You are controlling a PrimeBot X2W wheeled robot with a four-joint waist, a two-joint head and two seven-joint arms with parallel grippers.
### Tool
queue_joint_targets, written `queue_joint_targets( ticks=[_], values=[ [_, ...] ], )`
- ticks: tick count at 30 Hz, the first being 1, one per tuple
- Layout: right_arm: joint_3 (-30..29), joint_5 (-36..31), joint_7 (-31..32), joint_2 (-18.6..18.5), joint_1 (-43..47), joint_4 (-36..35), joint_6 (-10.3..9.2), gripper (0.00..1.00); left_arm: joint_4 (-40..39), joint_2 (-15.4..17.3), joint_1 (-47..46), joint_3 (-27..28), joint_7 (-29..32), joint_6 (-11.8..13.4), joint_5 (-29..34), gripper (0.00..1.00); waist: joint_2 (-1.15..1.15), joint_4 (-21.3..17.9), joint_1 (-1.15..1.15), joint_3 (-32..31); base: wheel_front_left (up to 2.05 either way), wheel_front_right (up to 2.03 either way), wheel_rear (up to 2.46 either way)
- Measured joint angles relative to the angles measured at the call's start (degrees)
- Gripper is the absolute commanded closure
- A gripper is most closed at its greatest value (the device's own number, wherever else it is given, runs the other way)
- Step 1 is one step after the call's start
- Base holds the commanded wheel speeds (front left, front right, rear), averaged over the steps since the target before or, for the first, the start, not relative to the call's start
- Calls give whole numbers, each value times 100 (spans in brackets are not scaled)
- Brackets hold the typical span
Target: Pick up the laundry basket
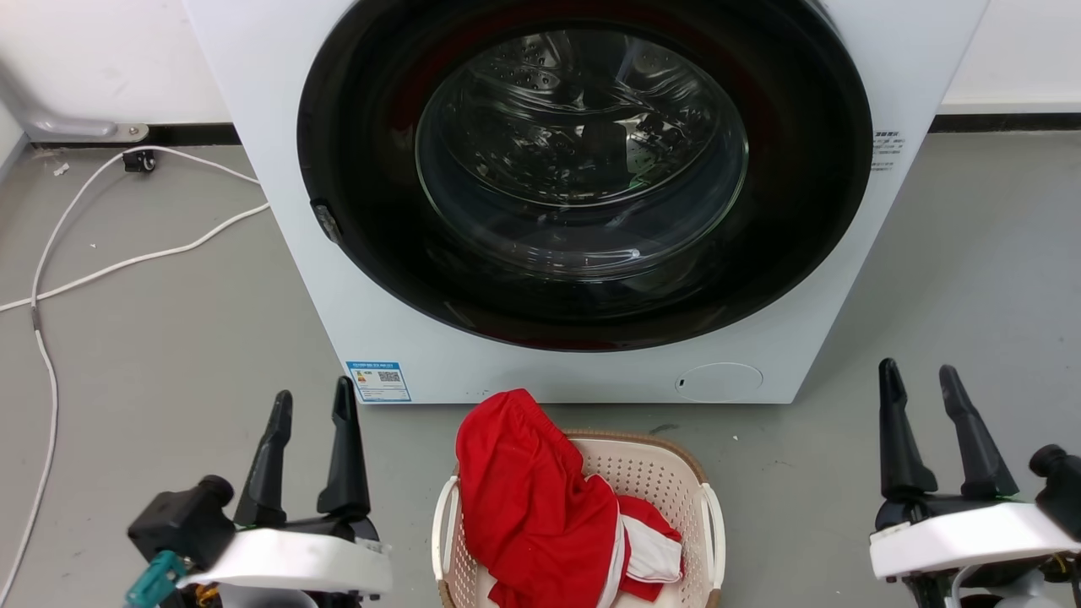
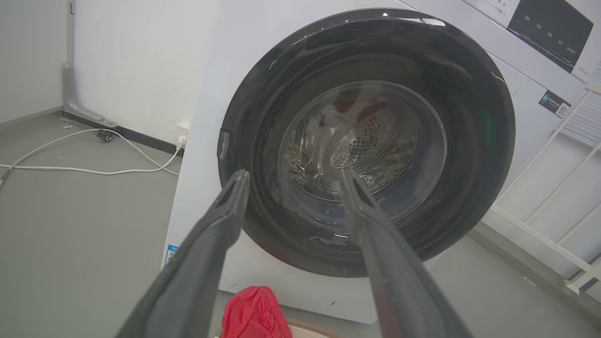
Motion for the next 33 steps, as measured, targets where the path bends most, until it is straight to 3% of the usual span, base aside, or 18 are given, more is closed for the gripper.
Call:
queue_joint_targets(
  ticks=[33],
  values=[
    [-85, -1896, -414, -1, 164, 278, 1, 0, 297, 405, 162, -1057, -420, 598, 1818, 0, 0, -41, 0, 72, 0, 0, 0]
  ],
)
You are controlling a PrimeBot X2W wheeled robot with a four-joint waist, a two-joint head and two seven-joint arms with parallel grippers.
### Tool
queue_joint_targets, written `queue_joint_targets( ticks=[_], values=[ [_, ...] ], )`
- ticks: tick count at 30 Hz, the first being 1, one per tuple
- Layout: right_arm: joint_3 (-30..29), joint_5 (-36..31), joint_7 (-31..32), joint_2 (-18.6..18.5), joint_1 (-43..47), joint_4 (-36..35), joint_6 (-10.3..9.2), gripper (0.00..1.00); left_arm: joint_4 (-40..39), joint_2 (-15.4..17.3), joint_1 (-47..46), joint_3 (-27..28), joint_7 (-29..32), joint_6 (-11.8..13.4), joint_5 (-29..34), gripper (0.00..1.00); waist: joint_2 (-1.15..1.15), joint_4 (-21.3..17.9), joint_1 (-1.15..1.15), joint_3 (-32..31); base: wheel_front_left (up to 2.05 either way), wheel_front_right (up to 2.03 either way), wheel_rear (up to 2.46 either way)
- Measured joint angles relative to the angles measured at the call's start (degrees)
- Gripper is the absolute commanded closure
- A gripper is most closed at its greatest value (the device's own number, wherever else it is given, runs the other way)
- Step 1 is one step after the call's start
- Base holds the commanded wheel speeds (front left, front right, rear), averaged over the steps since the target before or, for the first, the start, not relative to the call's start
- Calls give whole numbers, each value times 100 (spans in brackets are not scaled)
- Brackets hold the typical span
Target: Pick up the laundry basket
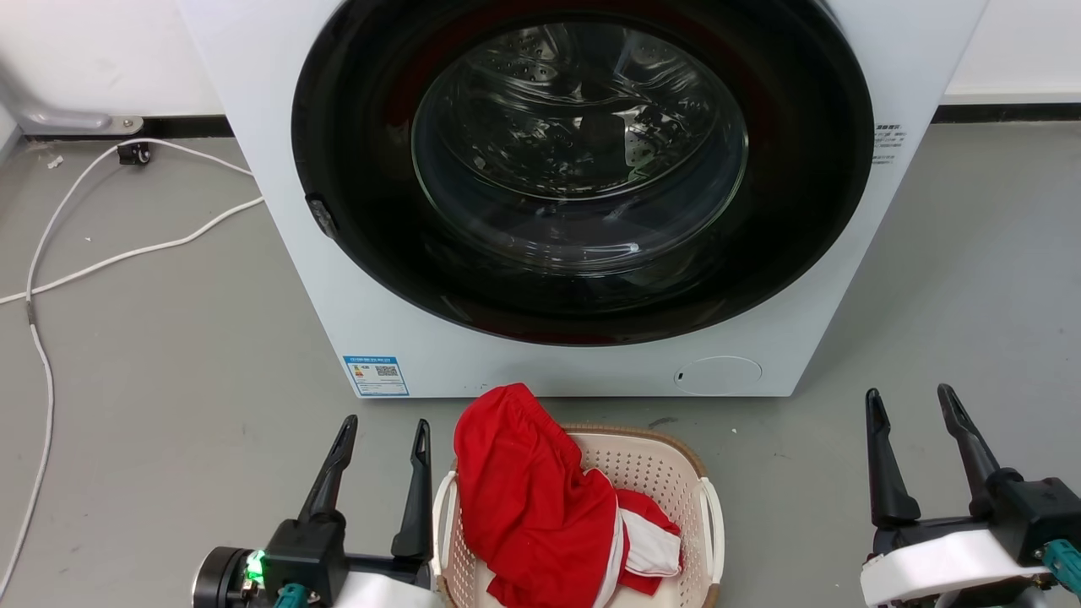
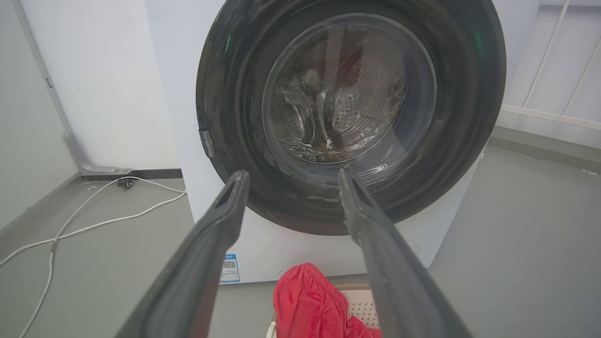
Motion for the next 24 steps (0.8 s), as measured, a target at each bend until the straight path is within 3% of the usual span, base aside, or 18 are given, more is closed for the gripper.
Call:
queue_joint_targets(
  ticks=[9, 24],
  values=[
    [69, -176, -112, 0, 33, -60, 0, 0, -15, -89, 49, 125, -100, -26, 143, 0, 0, 2, 0, 21, 0, 0, 0],
    [112, -146, -237, -1, 72, 121, 0, 0, 277, -371, 172, 611, -225, -657, 376, 0, 0, -16, 0, 29, 0, 0, 0]
  ],
)
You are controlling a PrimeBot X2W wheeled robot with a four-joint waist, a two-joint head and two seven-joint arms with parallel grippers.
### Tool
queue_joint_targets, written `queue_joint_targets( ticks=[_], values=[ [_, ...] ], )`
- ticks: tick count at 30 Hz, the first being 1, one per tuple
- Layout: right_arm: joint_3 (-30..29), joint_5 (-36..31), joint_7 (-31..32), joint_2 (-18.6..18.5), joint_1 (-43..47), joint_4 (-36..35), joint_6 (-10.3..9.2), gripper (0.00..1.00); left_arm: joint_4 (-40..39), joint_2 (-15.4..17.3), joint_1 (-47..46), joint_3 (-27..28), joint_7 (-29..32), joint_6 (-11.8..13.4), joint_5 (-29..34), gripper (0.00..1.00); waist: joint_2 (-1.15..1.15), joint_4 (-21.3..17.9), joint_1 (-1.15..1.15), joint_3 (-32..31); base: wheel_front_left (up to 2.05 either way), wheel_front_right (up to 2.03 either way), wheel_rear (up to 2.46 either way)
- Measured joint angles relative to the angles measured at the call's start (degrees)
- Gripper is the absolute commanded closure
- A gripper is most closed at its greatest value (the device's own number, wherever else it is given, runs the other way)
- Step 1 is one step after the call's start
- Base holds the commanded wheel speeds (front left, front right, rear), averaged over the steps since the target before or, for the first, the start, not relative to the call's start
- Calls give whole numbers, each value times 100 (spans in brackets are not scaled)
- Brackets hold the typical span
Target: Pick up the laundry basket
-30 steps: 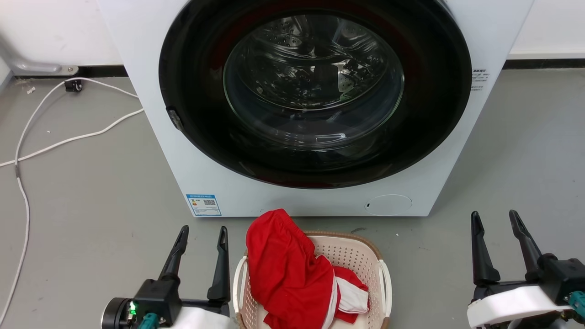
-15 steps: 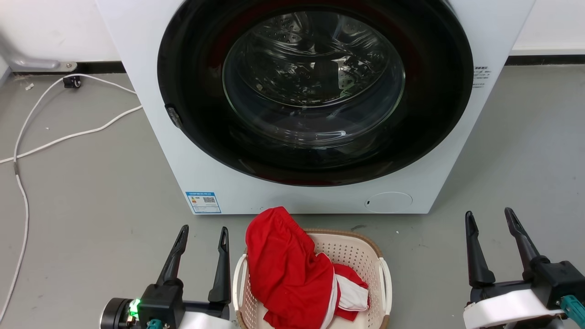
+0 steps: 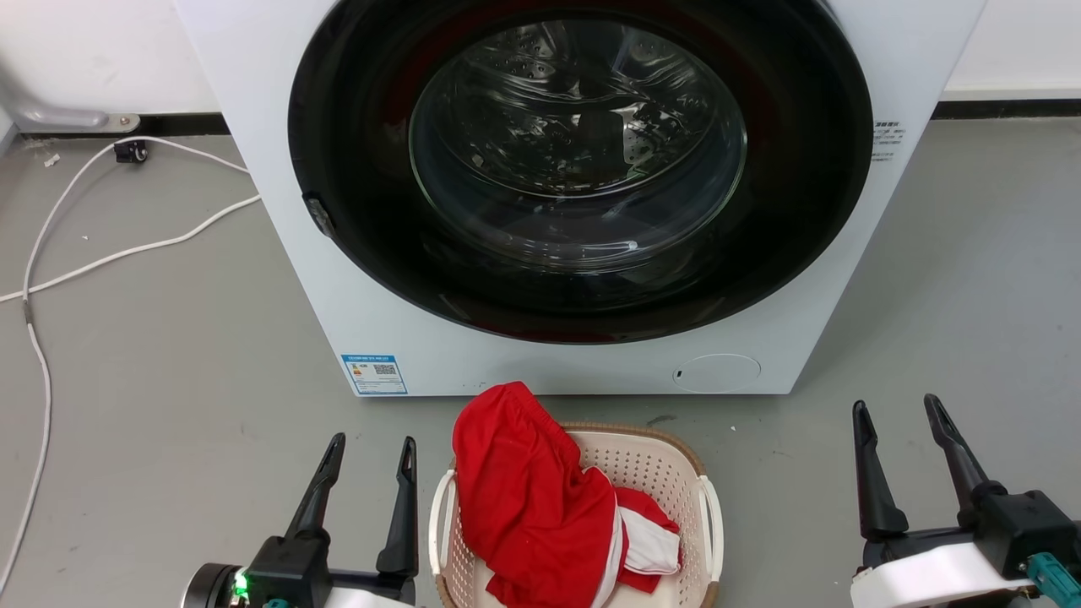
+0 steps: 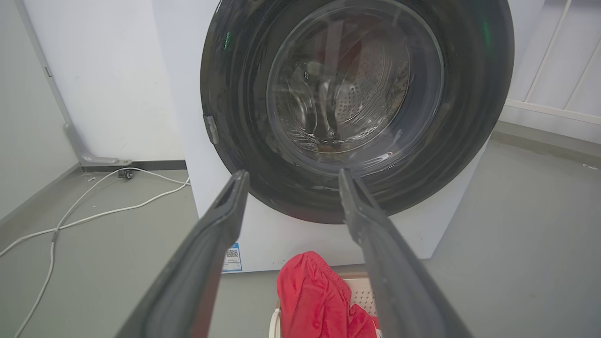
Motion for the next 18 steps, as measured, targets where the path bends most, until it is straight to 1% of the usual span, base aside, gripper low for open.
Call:
queue_joint_targets(
  ticks=[4, 18],
  values=[
    [5, 8, 0, 0, -1, 9, 0, 0, 41, -10, 6, 34, 0, -51, 41, 0, 0, -8, 0, -3, 0, 0, 0],
    [-7, 35, 0, 0, -3, 23, 0, 0, 83, -16, 8, 19, 0, -34, -63, 0, 0, 1, 0, -8, 0, 0, 0]
  ],
)
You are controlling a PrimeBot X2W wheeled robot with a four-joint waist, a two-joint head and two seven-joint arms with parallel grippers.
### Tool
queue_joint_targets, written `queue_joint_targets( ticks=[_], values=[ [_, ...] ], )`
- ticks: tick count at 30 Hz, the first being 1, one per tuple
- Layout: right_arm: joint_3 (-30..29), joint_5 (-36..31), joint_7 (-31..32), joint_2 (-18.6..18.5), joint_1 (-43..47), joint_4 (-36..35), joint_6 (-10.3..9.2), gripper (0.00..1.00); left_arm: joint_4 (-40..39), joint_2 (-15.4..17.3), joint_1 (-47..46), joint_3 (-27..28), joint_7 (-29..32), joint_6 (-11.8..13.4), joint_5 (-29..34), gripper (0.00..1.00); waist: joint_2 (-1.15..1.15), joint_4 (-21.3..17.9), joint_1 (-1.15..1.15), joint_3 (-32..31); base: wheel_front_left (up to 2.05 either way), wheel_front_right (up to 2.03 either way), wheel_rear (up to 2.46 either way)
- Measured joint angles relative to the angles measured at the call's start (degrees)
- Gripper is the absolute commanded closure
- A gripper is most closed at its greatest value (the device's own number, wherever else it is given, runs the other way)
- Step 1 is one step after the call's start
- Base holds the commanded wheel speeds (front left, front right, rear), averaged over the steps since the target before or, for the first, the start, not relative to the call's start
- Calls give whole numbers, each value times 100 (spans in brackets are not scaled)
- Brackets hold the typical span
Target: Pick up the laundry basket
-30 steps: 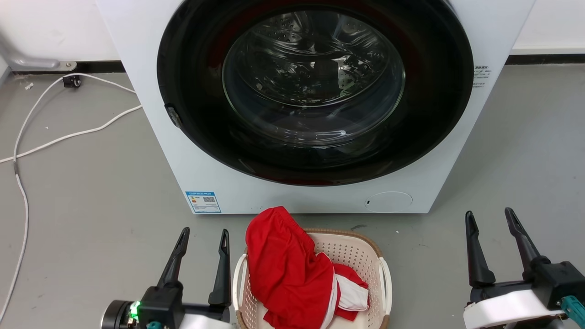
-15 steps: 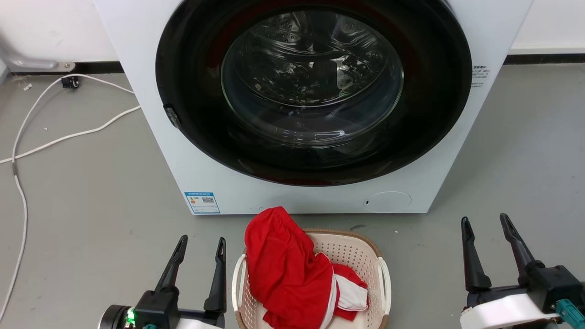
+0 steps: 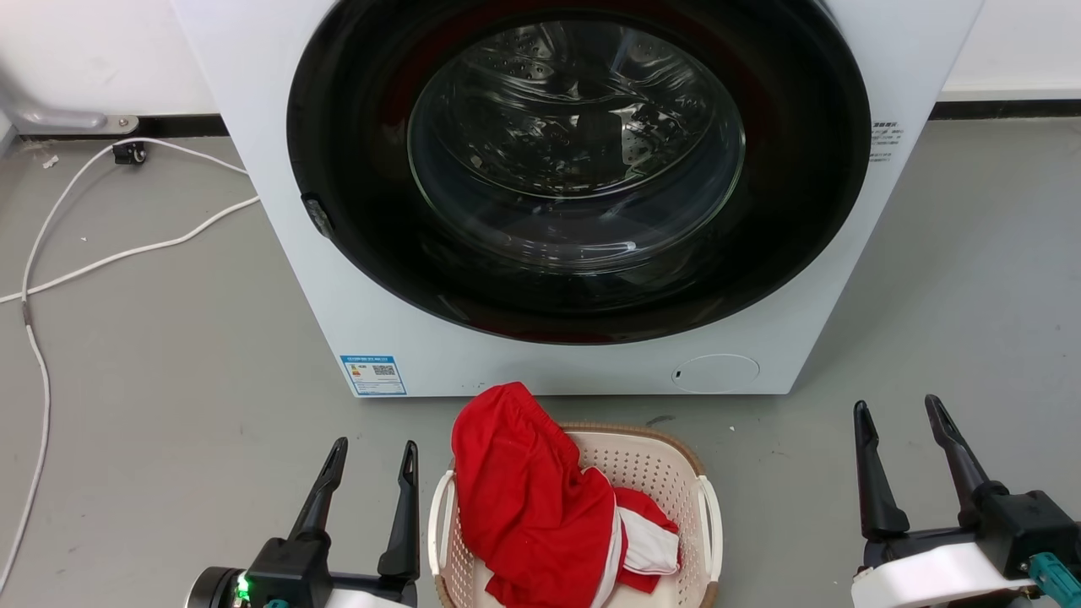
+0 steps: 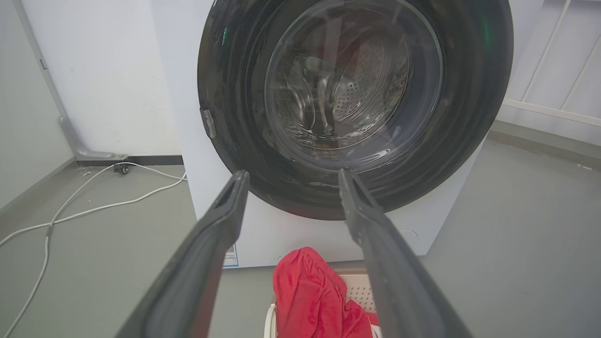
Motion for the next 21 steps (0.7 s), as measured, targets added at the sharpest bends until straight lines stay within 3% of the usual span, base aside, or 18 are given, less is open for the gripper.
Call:
queue_joint_targets(
  ticks=[11, 21],
  values=[
    [5, 43, 0, 0, -38, -1, 0, 0, 76, -1, -8, 22, 0, -15, -48, 0, 0, -25, 0, 149, 0, 0, 0],
    [130, -1, -1, -2, -669, 432, 0, 0, 762, -3, -631, 110, -1, 32, 14, 0, 0, -84, 0, 1137, 0, 0, 0]
  ],
)
